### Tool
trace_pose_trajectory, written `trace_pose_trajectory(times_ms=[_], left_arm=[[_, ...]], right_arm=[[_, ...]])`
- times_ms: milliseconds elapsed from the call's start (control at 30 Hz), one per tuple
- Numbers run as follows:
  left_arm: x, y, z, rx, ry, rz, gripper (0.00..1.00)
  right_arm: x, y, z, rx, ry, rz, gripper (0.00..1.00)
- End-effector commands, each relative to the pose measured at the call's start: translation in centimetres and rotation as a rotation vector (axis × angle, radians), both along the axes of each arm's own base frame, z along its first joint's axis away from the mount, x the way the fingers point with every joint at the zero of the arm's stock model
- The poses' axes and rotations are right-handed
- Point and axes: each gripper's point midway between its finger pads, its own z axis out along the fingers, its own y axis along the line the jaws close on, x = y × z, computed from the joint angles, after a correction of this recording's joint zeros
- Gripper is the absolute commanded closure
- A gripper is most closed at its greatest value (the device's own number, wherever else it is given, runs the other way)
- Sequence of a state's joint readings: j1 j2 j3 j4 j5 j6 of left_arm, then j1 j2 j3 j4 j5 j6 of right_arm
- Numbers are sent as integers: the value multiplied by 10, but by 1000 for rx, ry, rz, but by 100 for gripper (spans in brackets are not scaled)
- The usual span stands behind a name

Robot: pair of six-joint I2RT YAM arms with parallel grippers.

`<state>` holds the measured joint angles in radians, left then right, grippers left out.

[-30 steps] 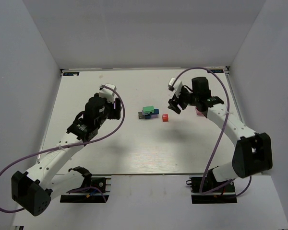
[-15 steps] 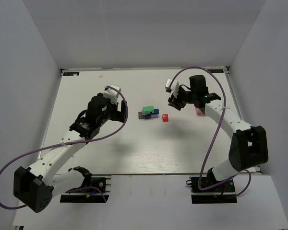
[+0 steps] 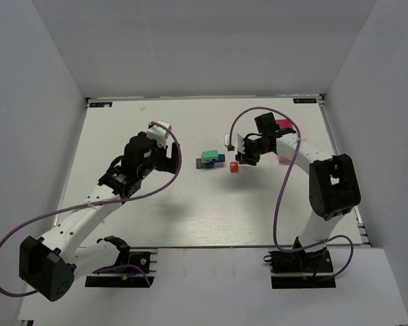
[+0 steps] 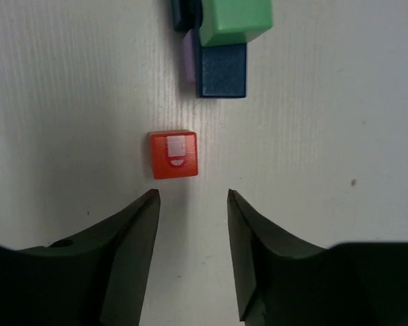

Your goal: Build the wood block tower

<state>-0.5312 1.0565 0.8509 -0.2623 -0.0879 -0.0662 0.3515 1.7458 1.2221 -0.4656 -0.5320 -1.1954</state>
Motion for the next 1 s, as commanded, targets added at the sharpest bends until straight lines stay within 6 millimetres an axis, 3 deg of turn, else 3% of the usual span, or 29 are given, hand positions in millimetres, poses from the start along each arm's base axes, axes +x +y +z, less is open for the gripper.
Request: trace_pose_trajectory(times_ms=[0,267,433,733,967], left_arm=[[-1,-1,15,-18,-30,-17,3],[-1,-3,19,-25,-36,-25,3],[-2,-3,22,-30,-44,-25,3],[-2,-3,22,-30,-44,-25,3],[-2,-3,22,-30,-44,-25,3]], right_arm=[[-2,1,-3,-55,-9,74,48],[0,5,-20,-109,19,96,35],[6,9,-20,-125,11,78,27],[2,16,-34,-154,60,86,27],[3,20,-42,-168,83,85,33]])
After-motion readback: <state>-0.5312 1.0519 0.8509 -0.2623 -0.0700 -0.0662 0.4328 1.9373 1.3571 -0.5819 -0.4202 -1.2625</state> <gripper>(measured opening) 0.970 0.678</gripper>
